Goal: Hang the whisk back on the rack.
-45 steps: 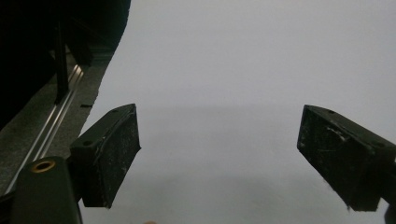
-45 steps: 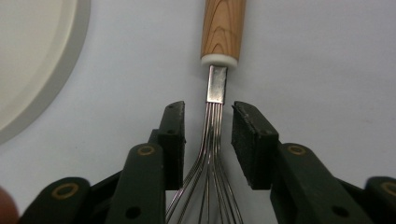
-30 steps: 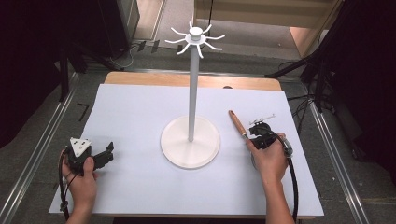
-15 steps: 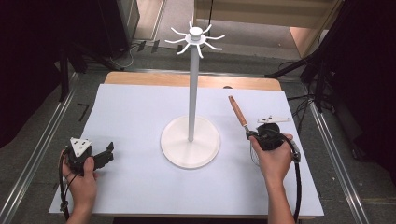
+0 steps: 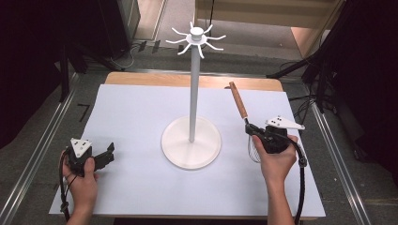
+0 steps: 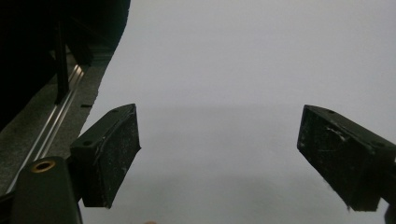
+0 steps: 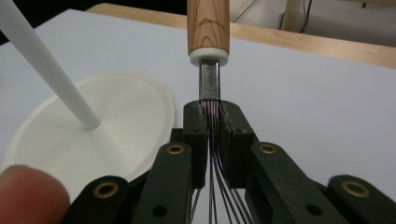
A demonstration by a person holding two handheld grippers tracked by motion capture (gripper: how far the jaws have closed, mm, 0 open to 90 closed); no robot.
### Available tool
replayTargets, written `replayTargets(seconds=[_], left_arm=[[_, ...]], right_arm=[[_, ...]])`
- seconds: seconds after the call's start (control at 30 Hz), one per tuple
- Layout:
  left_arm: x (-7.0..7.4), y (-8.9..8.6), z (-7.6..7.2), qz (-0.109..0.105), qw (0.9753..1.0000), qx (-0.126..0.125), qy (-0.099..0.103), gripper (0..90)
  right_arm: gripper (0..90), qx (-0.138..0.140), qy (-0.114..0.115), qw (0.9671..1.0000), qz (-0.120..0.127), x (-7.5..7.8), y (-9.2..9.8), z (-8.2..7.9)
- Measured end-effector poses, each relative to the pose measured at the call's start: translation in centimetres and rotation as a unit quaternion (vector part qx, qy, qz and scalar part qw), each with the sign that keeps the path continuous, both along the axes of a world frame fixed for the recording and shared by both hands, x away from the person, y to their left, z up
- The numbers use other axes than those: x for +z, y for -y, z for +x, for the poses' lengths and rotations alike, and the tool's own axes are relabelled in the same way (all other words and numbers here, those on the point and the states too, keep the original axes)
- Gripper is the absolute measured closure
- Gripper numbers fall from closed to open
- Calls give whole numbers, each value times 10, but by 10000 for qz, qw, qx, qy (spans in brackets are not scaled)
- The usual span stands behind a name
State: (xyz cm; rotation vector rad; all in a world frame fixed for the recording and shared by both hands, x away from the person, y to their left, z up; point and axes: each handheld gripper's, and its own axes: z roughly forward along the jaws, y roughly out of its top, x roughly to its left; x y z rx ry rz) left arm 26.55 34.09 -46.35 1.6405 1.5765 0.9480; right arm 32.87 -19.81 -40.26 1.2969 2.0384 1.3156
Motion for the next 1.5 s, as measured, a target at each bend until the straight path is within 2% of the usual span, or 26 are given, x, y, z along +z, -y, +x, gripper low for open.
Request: replayTargets(seconds=[0.33,0.73,0.83,0.9,1.2,1.5], left_arm=[[0,0,0,3,10000,0,-1,139],[0,0,0,4,10000,0,-1,139],[0,0,0,4,10000,-1,-2,139],[0,0,0,5,10000,-1,-1,139],[0,0,0,4,10000,-1,0,139],[0,0,0,15,10000,-8,-2,140]], right_arm=[[840,60,322,9992,229,6,0,-7],[840,126,781,9959,440,15,-3,-17],[840,158,910,9941,565,18,-3,-19],[840,162,932,9939,574,19,-3,-20],[840,308,1248,9888,759,27,-5,-27],[840,334,1491,9851,790,34,-8,-32]])
